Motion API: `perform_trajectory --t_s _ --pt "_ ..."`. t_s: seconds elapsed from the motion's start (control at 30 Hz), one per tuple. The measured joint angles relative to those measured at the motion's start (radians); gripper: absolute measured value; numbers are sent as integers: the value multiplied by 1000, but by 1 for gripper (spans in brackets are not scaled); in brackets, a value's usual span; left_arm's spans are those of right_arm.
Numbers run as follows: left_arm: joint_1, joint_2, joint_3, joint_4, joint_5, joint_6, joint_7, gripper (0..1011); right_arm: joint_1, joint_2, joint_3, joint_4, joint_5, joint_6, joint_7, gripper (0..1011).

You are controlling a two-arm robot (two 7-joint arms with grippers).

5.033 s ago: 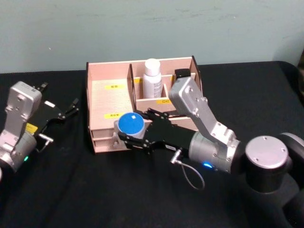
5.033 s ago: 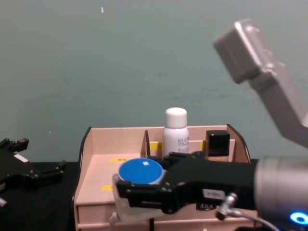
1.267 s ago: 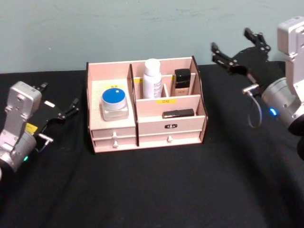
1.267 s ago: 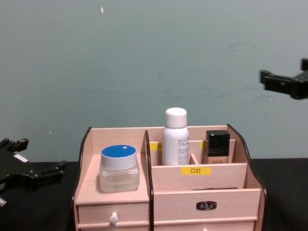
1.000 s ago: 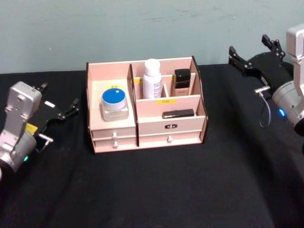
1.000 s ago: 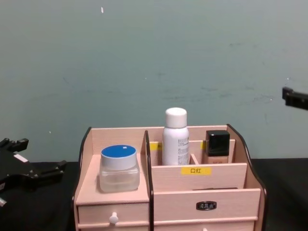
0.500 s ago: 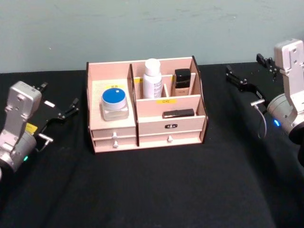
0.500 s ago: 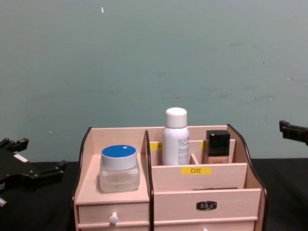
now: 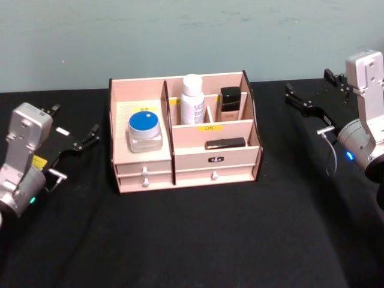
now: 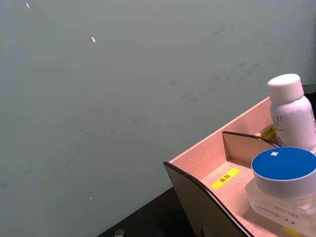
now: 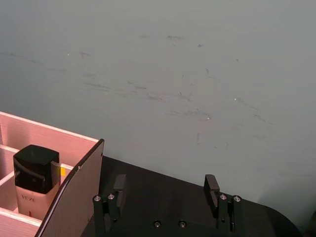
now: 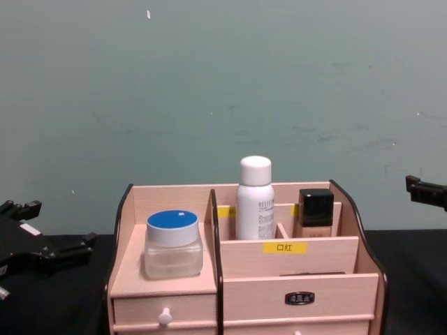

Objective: Pick up the facial cleanser and watermelon frost from the table and place them into the tiered storage box.

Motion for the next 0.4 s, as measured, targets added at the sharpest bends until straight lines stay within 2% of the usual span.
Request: perform_trajectory --t_s 0.4 --pt "0 0 0 0 0 0 0 1010 1 1 0 -1 2 -1 0 1002"
